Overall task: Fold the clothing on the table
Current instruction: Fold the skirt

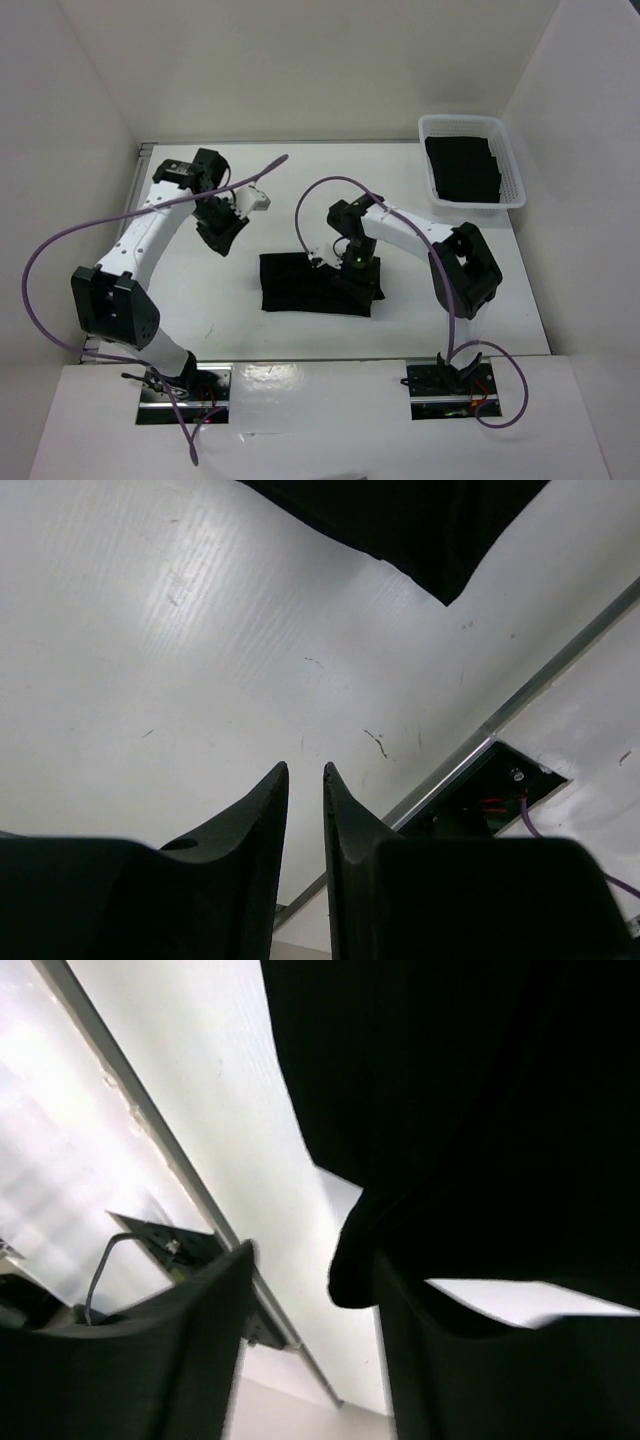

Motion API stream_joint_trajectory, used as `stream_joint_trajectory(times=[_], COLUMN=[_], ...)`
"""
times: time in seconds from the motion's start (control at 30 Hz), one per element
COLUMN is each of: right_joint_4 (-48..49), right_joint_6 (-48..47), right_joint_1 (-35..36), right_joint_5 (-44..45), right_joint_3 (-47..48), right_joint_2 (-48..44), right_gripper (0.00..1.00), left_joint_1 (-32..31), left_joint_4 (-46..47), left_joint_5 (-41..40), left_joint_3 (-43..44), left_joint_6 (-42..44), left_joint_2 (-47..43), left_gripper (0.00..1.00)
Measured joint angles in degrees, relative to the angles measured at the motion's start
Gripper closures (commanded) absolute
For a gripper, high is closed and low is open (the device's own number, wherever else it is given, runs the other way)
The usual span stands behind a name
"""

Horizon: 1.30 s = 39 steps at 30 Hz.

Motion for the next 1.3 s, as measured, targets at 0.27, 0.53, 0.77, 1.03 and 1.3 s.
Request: stream_joint_trajectory(times=[0.27, 0.53, 0.77, 1.03, 1.3], right_joint_4=[-0.24, -0.76, 0.90, 2.12, 2.19], right_joint_6=[-0.07, 0.46, 2.62, 2.89, 2.38], right_joint_1=[0.00, 0.28, 3.65, 5.05, 5.05], right_joint_5=[1.77, -2.97, -7.98, -10.75, -11.30], right_joint_3=[-1.79, 5.11, 16.68, 22.08, 27.19], right_joint_2=[-3.26, -3.91, 3.54, 16.63, 19.08], right_gripper=[0.13, 0.09, 0.01, 0.01, 0.01], left_joint_1=[12.52, 21.00, 22.21, 23.47, 23.61], left_joint_4=[0.79, 7.58, 11.56, 13.62, 14.16], left_joint_5=[3.02, 2.91, -0.26, -3.54, -4.72], left_joint_3=[6.82, 5.46, -0.87, -7.06, -7.65], left_joint_6=[-1.73, -9.31, -17.62, -22.80, -24.28], left_joint_2=[-6.25, -20.85, -27.85, -27.98, -29.55], left_gripper=[0.69, 0.40, 0.01, 0.01, 0.01])
